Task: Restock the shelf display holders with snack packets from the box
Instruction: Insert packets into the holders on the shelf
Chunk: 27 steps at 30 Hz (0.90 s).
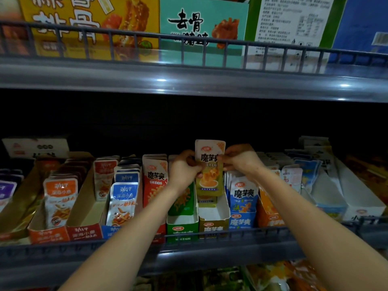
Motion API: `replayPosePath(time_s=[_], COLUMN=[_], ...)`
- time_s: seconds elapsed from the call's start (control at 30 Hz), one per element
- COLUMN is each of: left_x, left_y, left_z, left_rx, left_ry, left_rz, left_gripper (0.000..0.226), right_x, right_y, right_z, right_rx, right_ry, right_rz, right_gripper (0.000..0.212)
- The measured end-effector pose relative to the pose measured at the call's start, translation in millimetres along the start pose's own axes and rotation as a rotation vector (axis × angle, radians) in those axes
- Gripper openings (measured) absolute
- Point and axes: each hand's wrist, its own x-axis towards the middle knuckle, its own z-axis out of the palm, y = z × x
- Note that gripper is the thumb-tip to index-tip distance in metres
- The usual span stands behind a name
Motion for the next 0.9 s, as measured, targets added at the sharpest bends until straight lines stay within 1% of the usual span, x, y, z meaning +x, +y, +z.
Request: replayPosePath(time_s=[0.13, 0.2, 0.3, 0.37, 0.5, 0.6, 0.67, 0.73, 0.83, 0.9], left_x=[-0.5, 0.9, 2.8, 4.3, 8.8, 6.9, 5.3, 5.6, 5.5, 3.6], left_y=[-8.3, -8.0, -5.7, -6.7, -9.5, -9.4, -9.4, -9.5, -9.9, -8.4], left_z=[-4.3, -5.7, -3.1, -1.5, -1.2, 0.3, 1.5, 1.9, 1.5, 1.2], left_rx=[0.149, 0.255, 0.494, 0.648, 0.801, 0.824, 0.810, 0.818, 0.795, 0.793], left_ry=[0.007, -0.006, -0.031, -0.016, 0.046, 0.114, 0.134, 0.130, 0.117, 0.110], left_rz=[0.067, 0.102, 0.142, 0.143, 0.144, 0.218, 0.227, 0.195, 0.177, 0.197], left_gripper=[0.024, 0.027, 0.033, 0.038, 0.041, 0.032, 0.032, 0.041, 0.064, 0.063], right_x=[9.2, 15.4, 23.6, 28.3, 36.6, 40.8, 41.7, 41.4, 40.1, 38.3], right_y=[3.1, 5.6, 12.4, 18.5, 24.1, 24.0, 23.5, 22.3, 21.4, 21.4], right_z=[-3.5, -3.3, -4.7, -3.7, 3.9, 4.9, 4.0, 3.6, 3.9, 3.4], right_rx=[-0.345, -0.467, -0.601, -0.654, -0.746, -0.771, -0.787, -0.799, -0.802, -0.769], right_ry=[-0.055, -0.060, -0.055, -0.048, -0.050, -0.091, -0.099, -0.101, -0.097, -0.092], right_rz=[-0.044, -0.046, -0.024, -0.016, -0.005, 0.004, 0.017, 0.025, 0.020, 0.016], right_gripper=[0.022, 0.023, 0.027, 0.029, 0.036, 0.037, 0.040, 0.039, 0.040, 0.041])
